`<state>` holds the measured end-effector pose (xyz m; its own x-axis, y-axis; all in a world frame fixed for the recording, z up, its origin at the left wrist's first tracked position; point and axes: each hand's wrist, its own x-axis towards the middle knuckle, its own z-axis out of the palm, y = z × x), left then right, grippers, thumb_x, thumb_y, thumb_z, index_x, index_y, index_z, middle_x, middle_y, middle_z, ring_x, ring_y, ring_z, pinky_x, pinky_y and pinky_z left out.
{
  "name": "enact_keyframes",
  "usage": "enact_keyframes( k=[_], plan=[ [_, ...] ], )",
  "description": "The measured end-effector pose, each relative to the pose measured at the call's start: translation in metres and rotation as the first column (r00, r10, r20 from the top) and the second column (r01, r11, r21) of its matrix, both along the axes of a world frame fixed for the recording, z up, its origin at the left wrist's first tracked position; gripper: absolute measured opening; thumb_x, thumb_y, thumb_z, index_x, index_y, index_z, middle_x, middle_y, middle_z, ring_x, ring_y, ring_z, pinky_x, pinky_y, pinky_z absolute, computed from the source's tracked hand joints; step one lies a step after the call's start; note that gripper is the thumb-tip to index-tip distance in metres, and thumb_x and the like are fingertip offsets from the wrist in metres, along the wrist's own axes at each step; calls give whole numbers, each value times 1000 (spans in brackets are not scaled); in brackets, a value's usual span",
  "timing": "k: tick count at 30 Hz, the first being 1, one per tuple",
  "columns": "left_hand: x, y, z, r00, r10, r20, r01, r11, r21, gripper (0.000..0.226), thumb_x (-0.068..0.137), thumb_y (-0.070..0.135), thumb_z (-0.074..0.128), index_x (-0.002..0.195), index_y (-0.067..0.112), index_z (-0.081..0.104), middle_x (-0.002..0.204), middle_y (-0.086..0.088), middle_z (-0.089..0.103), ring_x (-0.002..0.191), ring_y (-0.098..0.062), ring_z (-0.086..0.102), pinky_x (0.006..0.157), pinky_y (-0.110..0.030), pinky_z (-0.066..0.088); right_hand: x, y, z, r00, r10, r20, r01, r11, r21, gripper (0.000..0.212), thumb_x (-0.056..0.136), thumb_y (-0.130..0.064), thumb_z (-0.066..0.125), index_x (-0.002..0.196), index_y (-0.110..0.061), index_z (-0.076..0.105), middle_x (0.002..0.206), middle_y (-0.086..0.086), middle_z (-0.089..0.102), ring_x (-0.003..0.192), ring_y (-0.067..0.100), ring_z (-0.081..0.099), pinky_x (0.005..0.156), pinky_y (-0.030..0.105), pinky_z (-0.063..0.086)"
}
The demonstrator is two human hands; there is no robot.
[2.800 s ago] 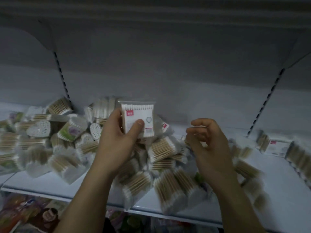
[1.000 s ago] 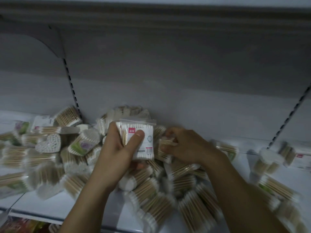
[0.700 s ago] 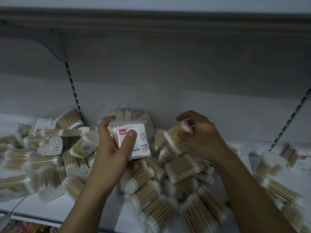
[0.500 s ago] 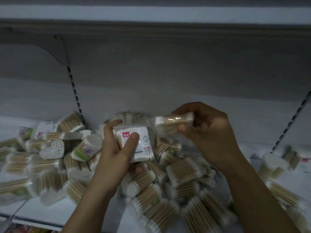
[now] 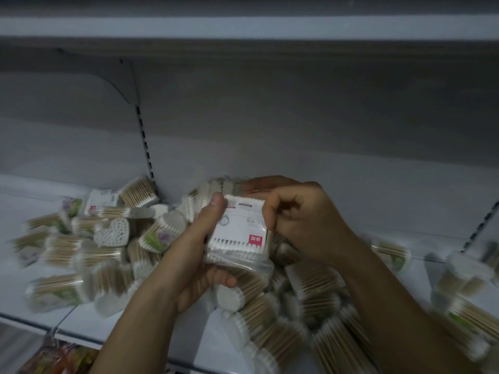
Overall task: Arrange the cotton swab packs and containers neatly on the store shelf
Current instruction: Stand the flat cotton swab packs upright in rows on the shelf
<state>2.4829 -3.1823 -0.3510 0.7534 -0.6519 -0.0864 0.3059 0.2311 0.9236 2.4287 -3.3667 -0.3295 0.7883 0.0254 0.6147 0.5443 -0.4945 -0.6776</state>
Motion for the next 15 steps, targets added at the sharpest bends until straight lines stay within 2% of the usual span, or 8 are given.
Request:
enact_keyframes(
  k=[3,5,7,8,9,11,13,15],
  plan=[
    [3,2,-2,998,37,55,-39,999,29,67,75,37,86,133,17,58,82,-13,71,57,-20,68,37,-28,52,13,0,-4,995,-102,-15,100,993,-65,41,69,15,49,65,-23,64,116,-4,66,110,11,64,85,26,55],
    [7,5,-3,989,128,69,-129,991,18,70,75,26,85,136,19,53,81,-11,72,58,-20,68,38,-29,51,20,-7,-4,972,-229,-55,225,972,-60,38,72,7,48,84,-24,67,109,-8,66,104,6,63,81,22,51],
    [11,9,-4,973,220,74,-220,975,-7,63,73,29,77,132,26,54,82,-9,74,62,-20,71,43,-32,56,29,-17,-6,931,-329,-157,296,934,-200,32,80,-6,65,103,-28,61,107,-11,64,97,3,60,78,22,47],
    [13,11,-3,963,256,84,-256,967,-14,60,73,31,73,129,32,54,85,-9,76,65,-21,72,47,-34,58,34,-19,-8,903,-359,-237,276,906,-322,40,77,-23,77,110,-32,56,110,-12,62,98,4,58,80,26,48],
    [13,12,-3,957,276,94,-276,961,-18,58,73,31,71,128,37,53,90,-9,77,68,-23,73,51,-37,59,39,-20,-11,868,-391,-305,237,867,-437,58,69,-41,83,117,-36,51,113,-11,61,101,8,58,85,31,51],
    [14,14,-4,952,279,121,-279,960,-19,59,74,30,70,128,44,51,99,-6,79,73,-24,75,54,-41,60,49,-20,-19,816,-455,-356,201,801,-564,83,54,-62,83,123,-43,40,115,-8,60,106,18,58,91,42,52],
    [12,14,-4,953,269,142,-268,963,-28,60,81,25,70,132,47,48,103,-3,79,79,-26,77,55,-41,60,56,-20,-24,828,-440,-347,197,808,-555,91,52,-62,84,128,-46,37,116,-6,61,106,20,59,92,42,52],
    [11,14,-7,939,288,186,-285,957,-45,63,88,20,69,138,48,43,105,-2,79,86,-28,78,60,-43,62,54,-23,-24,868,-385,-314,183,835,-519,89,57,-55,88,132,-48,41,117,-7,59,106,13,58,88,27,49]
  ],
)
